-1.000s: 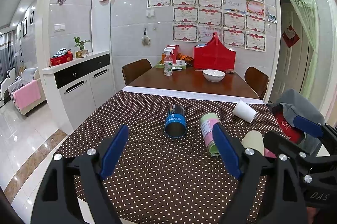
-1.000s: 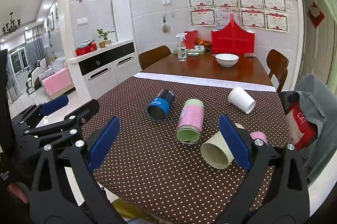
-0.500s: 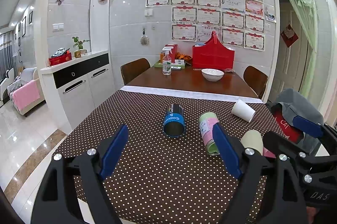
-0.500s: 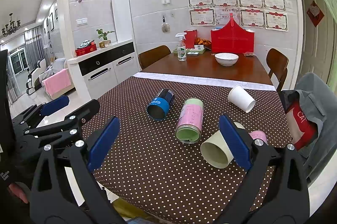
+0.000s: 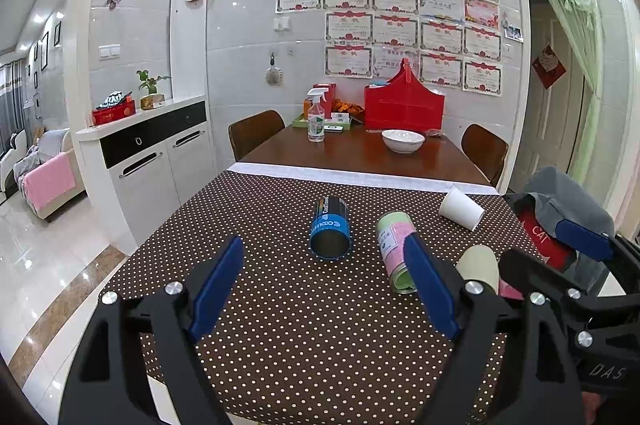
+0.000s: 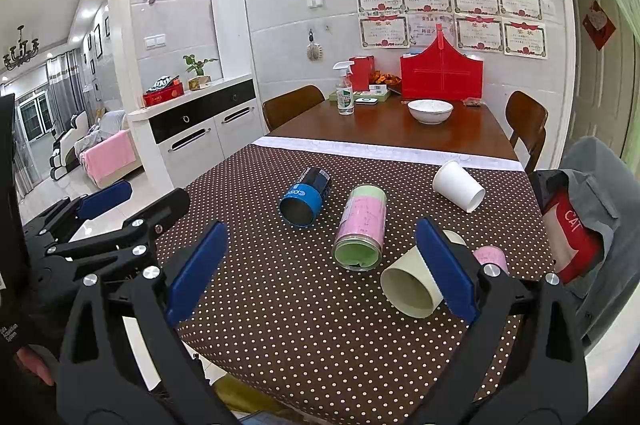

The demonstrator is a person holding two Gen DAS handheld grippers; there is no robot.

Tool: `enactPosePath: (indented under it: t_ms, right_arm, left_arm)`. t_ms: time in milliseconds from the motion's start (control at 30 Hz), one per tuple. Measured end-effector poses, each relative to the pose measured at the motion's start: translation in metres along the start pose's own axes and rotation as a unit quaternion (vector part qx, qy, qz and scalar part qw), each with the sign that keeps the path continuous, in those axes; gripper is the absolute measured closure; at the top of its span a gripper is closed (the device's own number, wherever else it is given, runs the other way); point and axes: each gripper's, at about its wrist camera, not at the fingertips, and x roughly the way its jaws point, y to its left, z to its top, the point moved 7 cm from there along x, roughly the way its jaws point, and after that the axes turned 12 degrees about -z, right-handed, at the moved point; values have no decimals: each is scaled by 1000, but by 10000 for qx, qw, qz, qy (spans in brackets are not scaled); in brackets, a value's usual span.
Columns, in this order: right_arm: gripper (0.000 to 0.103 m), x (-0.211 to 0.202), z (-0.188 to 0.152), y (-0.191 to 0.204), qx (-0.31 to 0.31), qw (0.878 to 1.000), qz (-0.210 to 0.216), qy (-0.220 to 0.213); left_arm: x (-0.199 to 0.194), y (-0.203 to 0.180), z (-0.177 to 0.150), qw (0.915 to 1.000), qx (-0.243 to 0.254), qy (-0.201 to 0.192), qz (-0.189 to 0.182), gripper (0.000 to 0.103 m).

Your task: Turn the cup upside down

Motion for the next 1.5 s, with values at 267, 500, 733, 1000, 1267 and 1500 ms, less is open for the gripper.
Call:
enactPosePath:
  t_ms: [267, 500, 733, 1000, 1267, 1500]
  right_arm:
    - [10, 0, 0, -1, 0, 10000, 9, 1]
    - [10, -1, -1, -1, -25, 10000, -7, 9]
    - [9, 7, -5, 2, -19, 10000, -8, 72]
    - [8, 22, -12, 0, 52, 9995, -65, 305]
    - [8, 47, -31, -14, 292, 9962, -247, 782]
    - [8, 65, -53, -38, 584, 9877, -669, 1285]
  left_arm:
    - [0, -2, -1, 10000, -13, 7, -14, 22]
    - [1, -2, -1, 10000, -16, -2, -10, 22]
    - [8, -3, -5, 10000, -44, 46, -37, 22]
    - [26, 3, -14, 9993, -117, 329, -111, 22]
    - [58, 1, -28, 9959, -103, 858, -264, 22]
    - [99, -15, -48, 9882, 37, 1412, -588, 22]
